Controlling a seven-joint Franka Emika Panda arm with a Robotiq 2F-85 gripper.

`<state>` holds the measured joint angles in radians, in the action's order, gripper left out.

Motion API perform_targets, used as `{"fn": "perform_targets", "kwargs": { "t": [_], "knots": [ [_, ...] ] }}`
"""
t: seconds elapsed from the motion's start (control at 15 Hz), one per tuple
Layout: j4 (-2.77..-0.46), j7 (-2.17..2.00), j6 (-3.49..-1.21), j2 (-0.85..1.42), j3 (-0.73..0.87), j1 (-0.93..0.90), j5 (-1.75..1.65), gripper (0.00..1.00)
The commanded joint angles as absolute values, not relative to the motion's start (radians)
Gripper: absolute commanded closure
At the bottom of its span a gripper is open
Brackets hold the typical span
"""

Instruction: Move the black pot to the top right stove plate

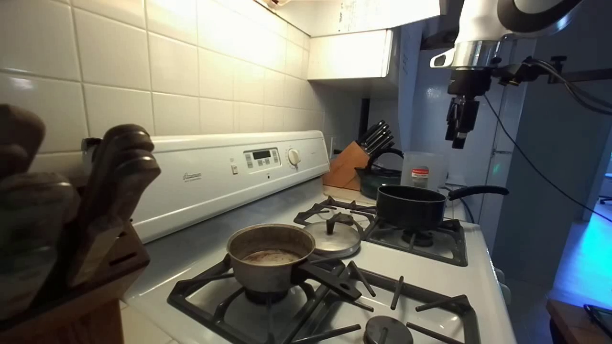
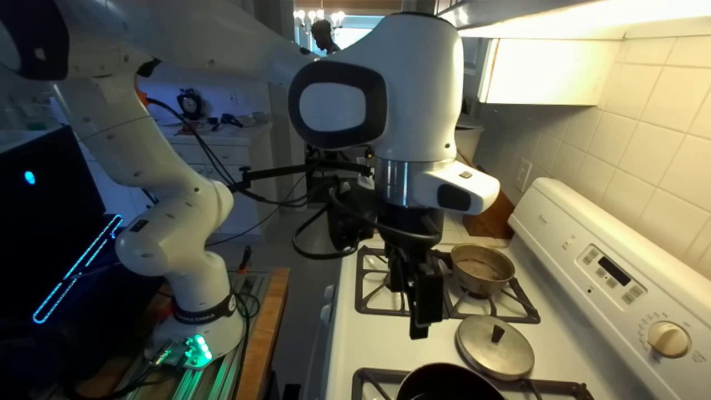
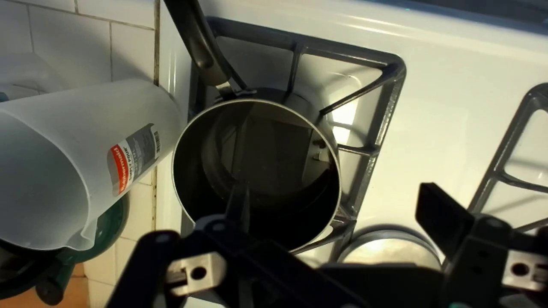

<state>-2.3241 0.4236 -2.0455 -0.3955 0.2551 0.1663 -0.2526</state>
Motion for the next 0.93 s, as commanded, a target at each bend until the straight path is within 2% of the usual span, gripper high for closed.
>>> {"fn": "perform_targets", "kwargs": {
  "t": [0.0,0.33,0.6,0.67,0.87],
  "knots": [
    [-2.278,0.527,-2.089,-0.311,0.307,0.191,-0.314,0.00],
    [-2.172,0.686,-2.064,-0.127,0.397,0.237,-0.299,0.00],
    [-2.148,0.780,-2.064,-0.023,0.412,0.283,-0.285,0.00],
    [-2.188,0.739,-2.073,-0.080,0.392,0.284,-0.297,0.00],
    [-2.185,0.741,-2.076,-0.058,0.386,0.293,-0.297,0.00]
  ]
}}
